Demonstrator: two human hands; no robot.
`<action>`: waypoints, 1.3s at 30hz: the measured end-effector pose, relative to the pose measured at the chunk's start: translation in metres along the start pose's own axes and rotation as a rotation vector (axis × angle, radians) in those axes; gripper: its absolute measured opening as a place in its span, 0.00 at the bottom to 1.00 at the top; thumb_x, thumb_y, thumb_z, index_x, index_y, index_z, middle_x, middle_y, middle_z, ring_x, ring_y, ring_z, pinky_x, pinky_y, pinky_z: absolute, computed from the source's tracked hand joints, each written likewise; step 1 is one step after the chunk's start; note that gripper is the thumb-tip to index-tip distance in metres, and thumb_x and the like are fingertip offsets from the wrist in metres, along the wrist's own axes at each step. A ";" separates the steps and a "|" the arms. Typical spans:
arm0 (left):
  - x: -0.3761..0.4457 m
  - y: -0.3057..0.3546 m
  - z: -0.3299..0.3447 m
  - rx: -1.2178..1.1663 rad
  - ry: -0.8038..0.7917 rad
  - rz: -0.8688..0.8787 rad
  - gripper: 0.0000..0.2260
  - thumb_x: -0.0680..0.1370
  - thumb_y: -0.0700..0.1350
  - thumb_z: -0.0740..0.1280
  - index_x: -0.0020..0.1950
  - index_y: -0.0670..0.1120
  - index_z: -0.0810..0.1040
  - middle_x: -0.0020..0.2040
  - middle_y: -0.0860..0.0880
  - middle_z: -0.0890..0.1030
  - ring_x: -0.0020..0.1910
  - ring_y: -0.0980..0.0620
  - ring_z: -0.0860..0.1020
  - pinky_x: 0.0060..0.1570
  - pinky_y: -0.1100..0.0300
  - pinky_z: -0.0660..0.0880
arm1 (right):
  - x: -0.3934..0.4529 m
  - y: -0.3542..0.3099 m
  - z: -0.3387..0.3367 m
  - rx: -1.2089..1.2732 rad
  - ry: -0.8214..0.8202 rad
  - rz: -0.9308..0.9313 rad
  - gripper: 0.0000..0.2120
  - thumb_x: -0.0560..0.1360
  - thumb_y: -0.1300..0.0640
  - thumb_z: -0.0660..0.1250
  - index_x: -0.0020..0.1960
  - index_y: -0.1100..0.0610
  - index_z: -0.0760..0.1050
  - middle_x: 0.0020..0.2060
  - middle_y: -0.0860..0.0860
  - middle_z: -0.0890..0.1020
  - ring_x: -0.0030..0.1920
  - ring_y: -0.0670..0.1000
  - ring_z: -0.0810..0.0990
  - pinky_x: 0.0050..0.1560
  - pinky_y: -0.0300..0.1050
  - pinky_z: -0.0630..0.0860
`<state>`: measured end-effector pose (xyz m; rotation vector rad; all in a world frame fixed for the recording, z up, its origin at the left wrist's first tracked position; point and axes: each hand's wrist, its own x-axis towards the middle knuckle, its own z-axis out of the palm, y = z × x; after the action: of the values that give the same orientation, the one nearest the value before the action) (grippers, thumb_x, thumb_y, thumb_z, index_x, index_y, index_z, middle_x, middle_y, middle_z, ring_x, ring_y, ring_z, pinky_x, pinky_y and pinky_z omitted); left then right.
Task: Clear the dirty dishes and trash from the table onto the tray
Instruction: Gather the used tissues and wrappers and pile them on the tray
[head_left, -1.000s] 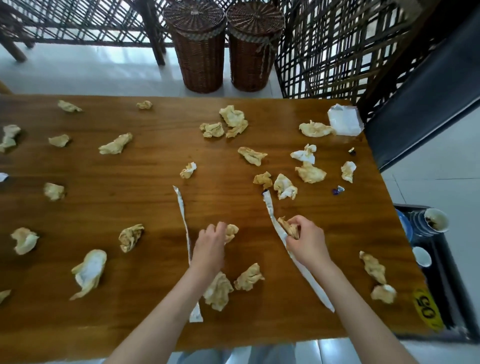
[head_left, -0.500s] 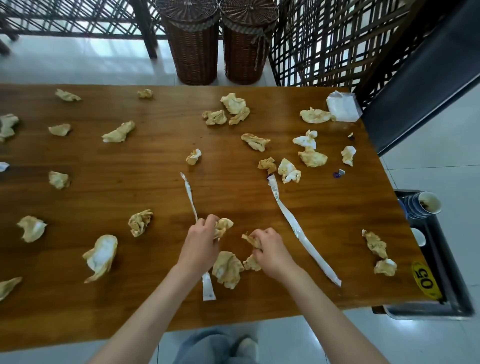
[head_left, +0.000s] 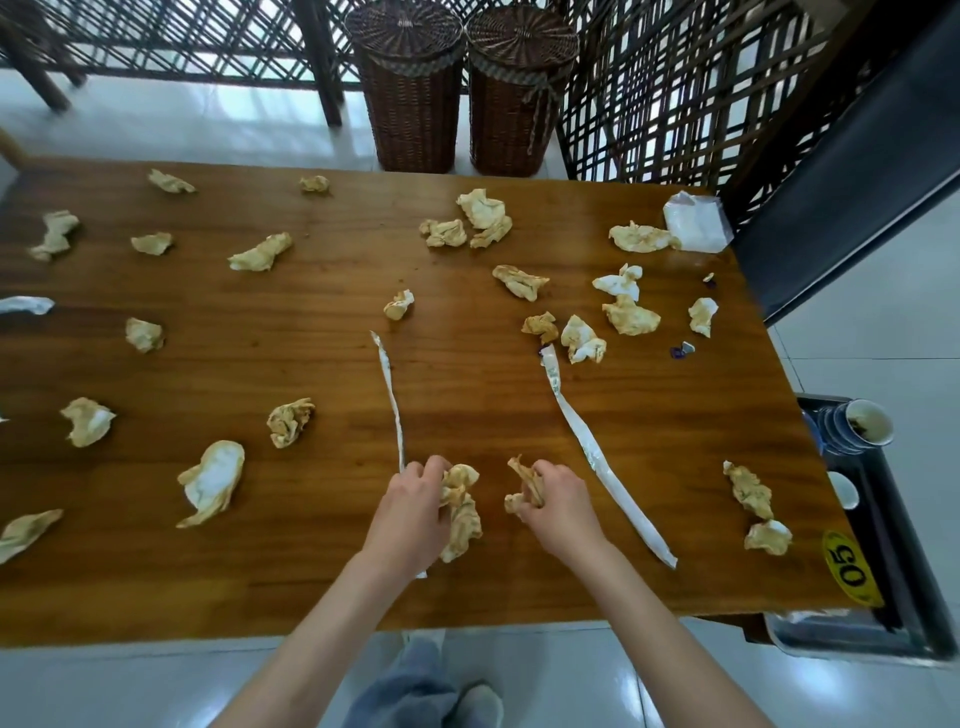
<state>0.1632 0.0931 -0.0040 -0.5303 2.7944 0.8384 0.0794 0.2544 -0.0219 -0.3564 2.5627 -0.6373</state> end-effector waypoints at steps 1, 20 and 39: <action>-0.002 0.002 0.004 0.024 -0.013 0.005 0.18 0.76 0.43 0.66 0.65 0.50 0.66 0.55 0.50 0.71 0.51 0.55 0.67 0.51 0.64 0.69 | -0.001 0.003 -0.002 0.005 0.015 0.009 0.09 0.71 0.57 0.71 0.46 0.51 0.71 0.43 0.46 0.72 0.43 0.45 0.72 0.36 0.32 0.64; -0.006 0.021 0.027 0.050 -0.114 -0.043 0.07 0.76 0.45 0.67 0.52 0.49 0.71 0.48 0.52 0.77 0.45 0.56 0.74 0.43 0.66 0.73 | -0.001 0.032 -0.035 0.042 0.184 0.167 0.15 0.76 0.59 0.66 0.62 0.59 0.72 0.51 0.51 0.76 0.48 0.46 0.71 0.44 0.35 0.69; 0.061 -0.021 -0.022 0.058 0.096 -0.326 0.13 0.76 0.39 0.66 0.59 0.45 0.70 0.48 0.47 0.76 0.41 0.52 0.74 0.37 0.62 0.72 | 0.039 0.023 -0.038 -0.021 0.268 0.339 0.19 0.74 0.59 0.69 0.64 0.59 0.72 0.59 0.54 0.74 0.59 0.51 0.74 0.54 0.42 0.75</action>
<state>0.1137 0.0468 -0.0129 -1.0048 2.6966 0.6754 0.0243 0.2745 -0.0185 0.1694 2.7914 -0.5612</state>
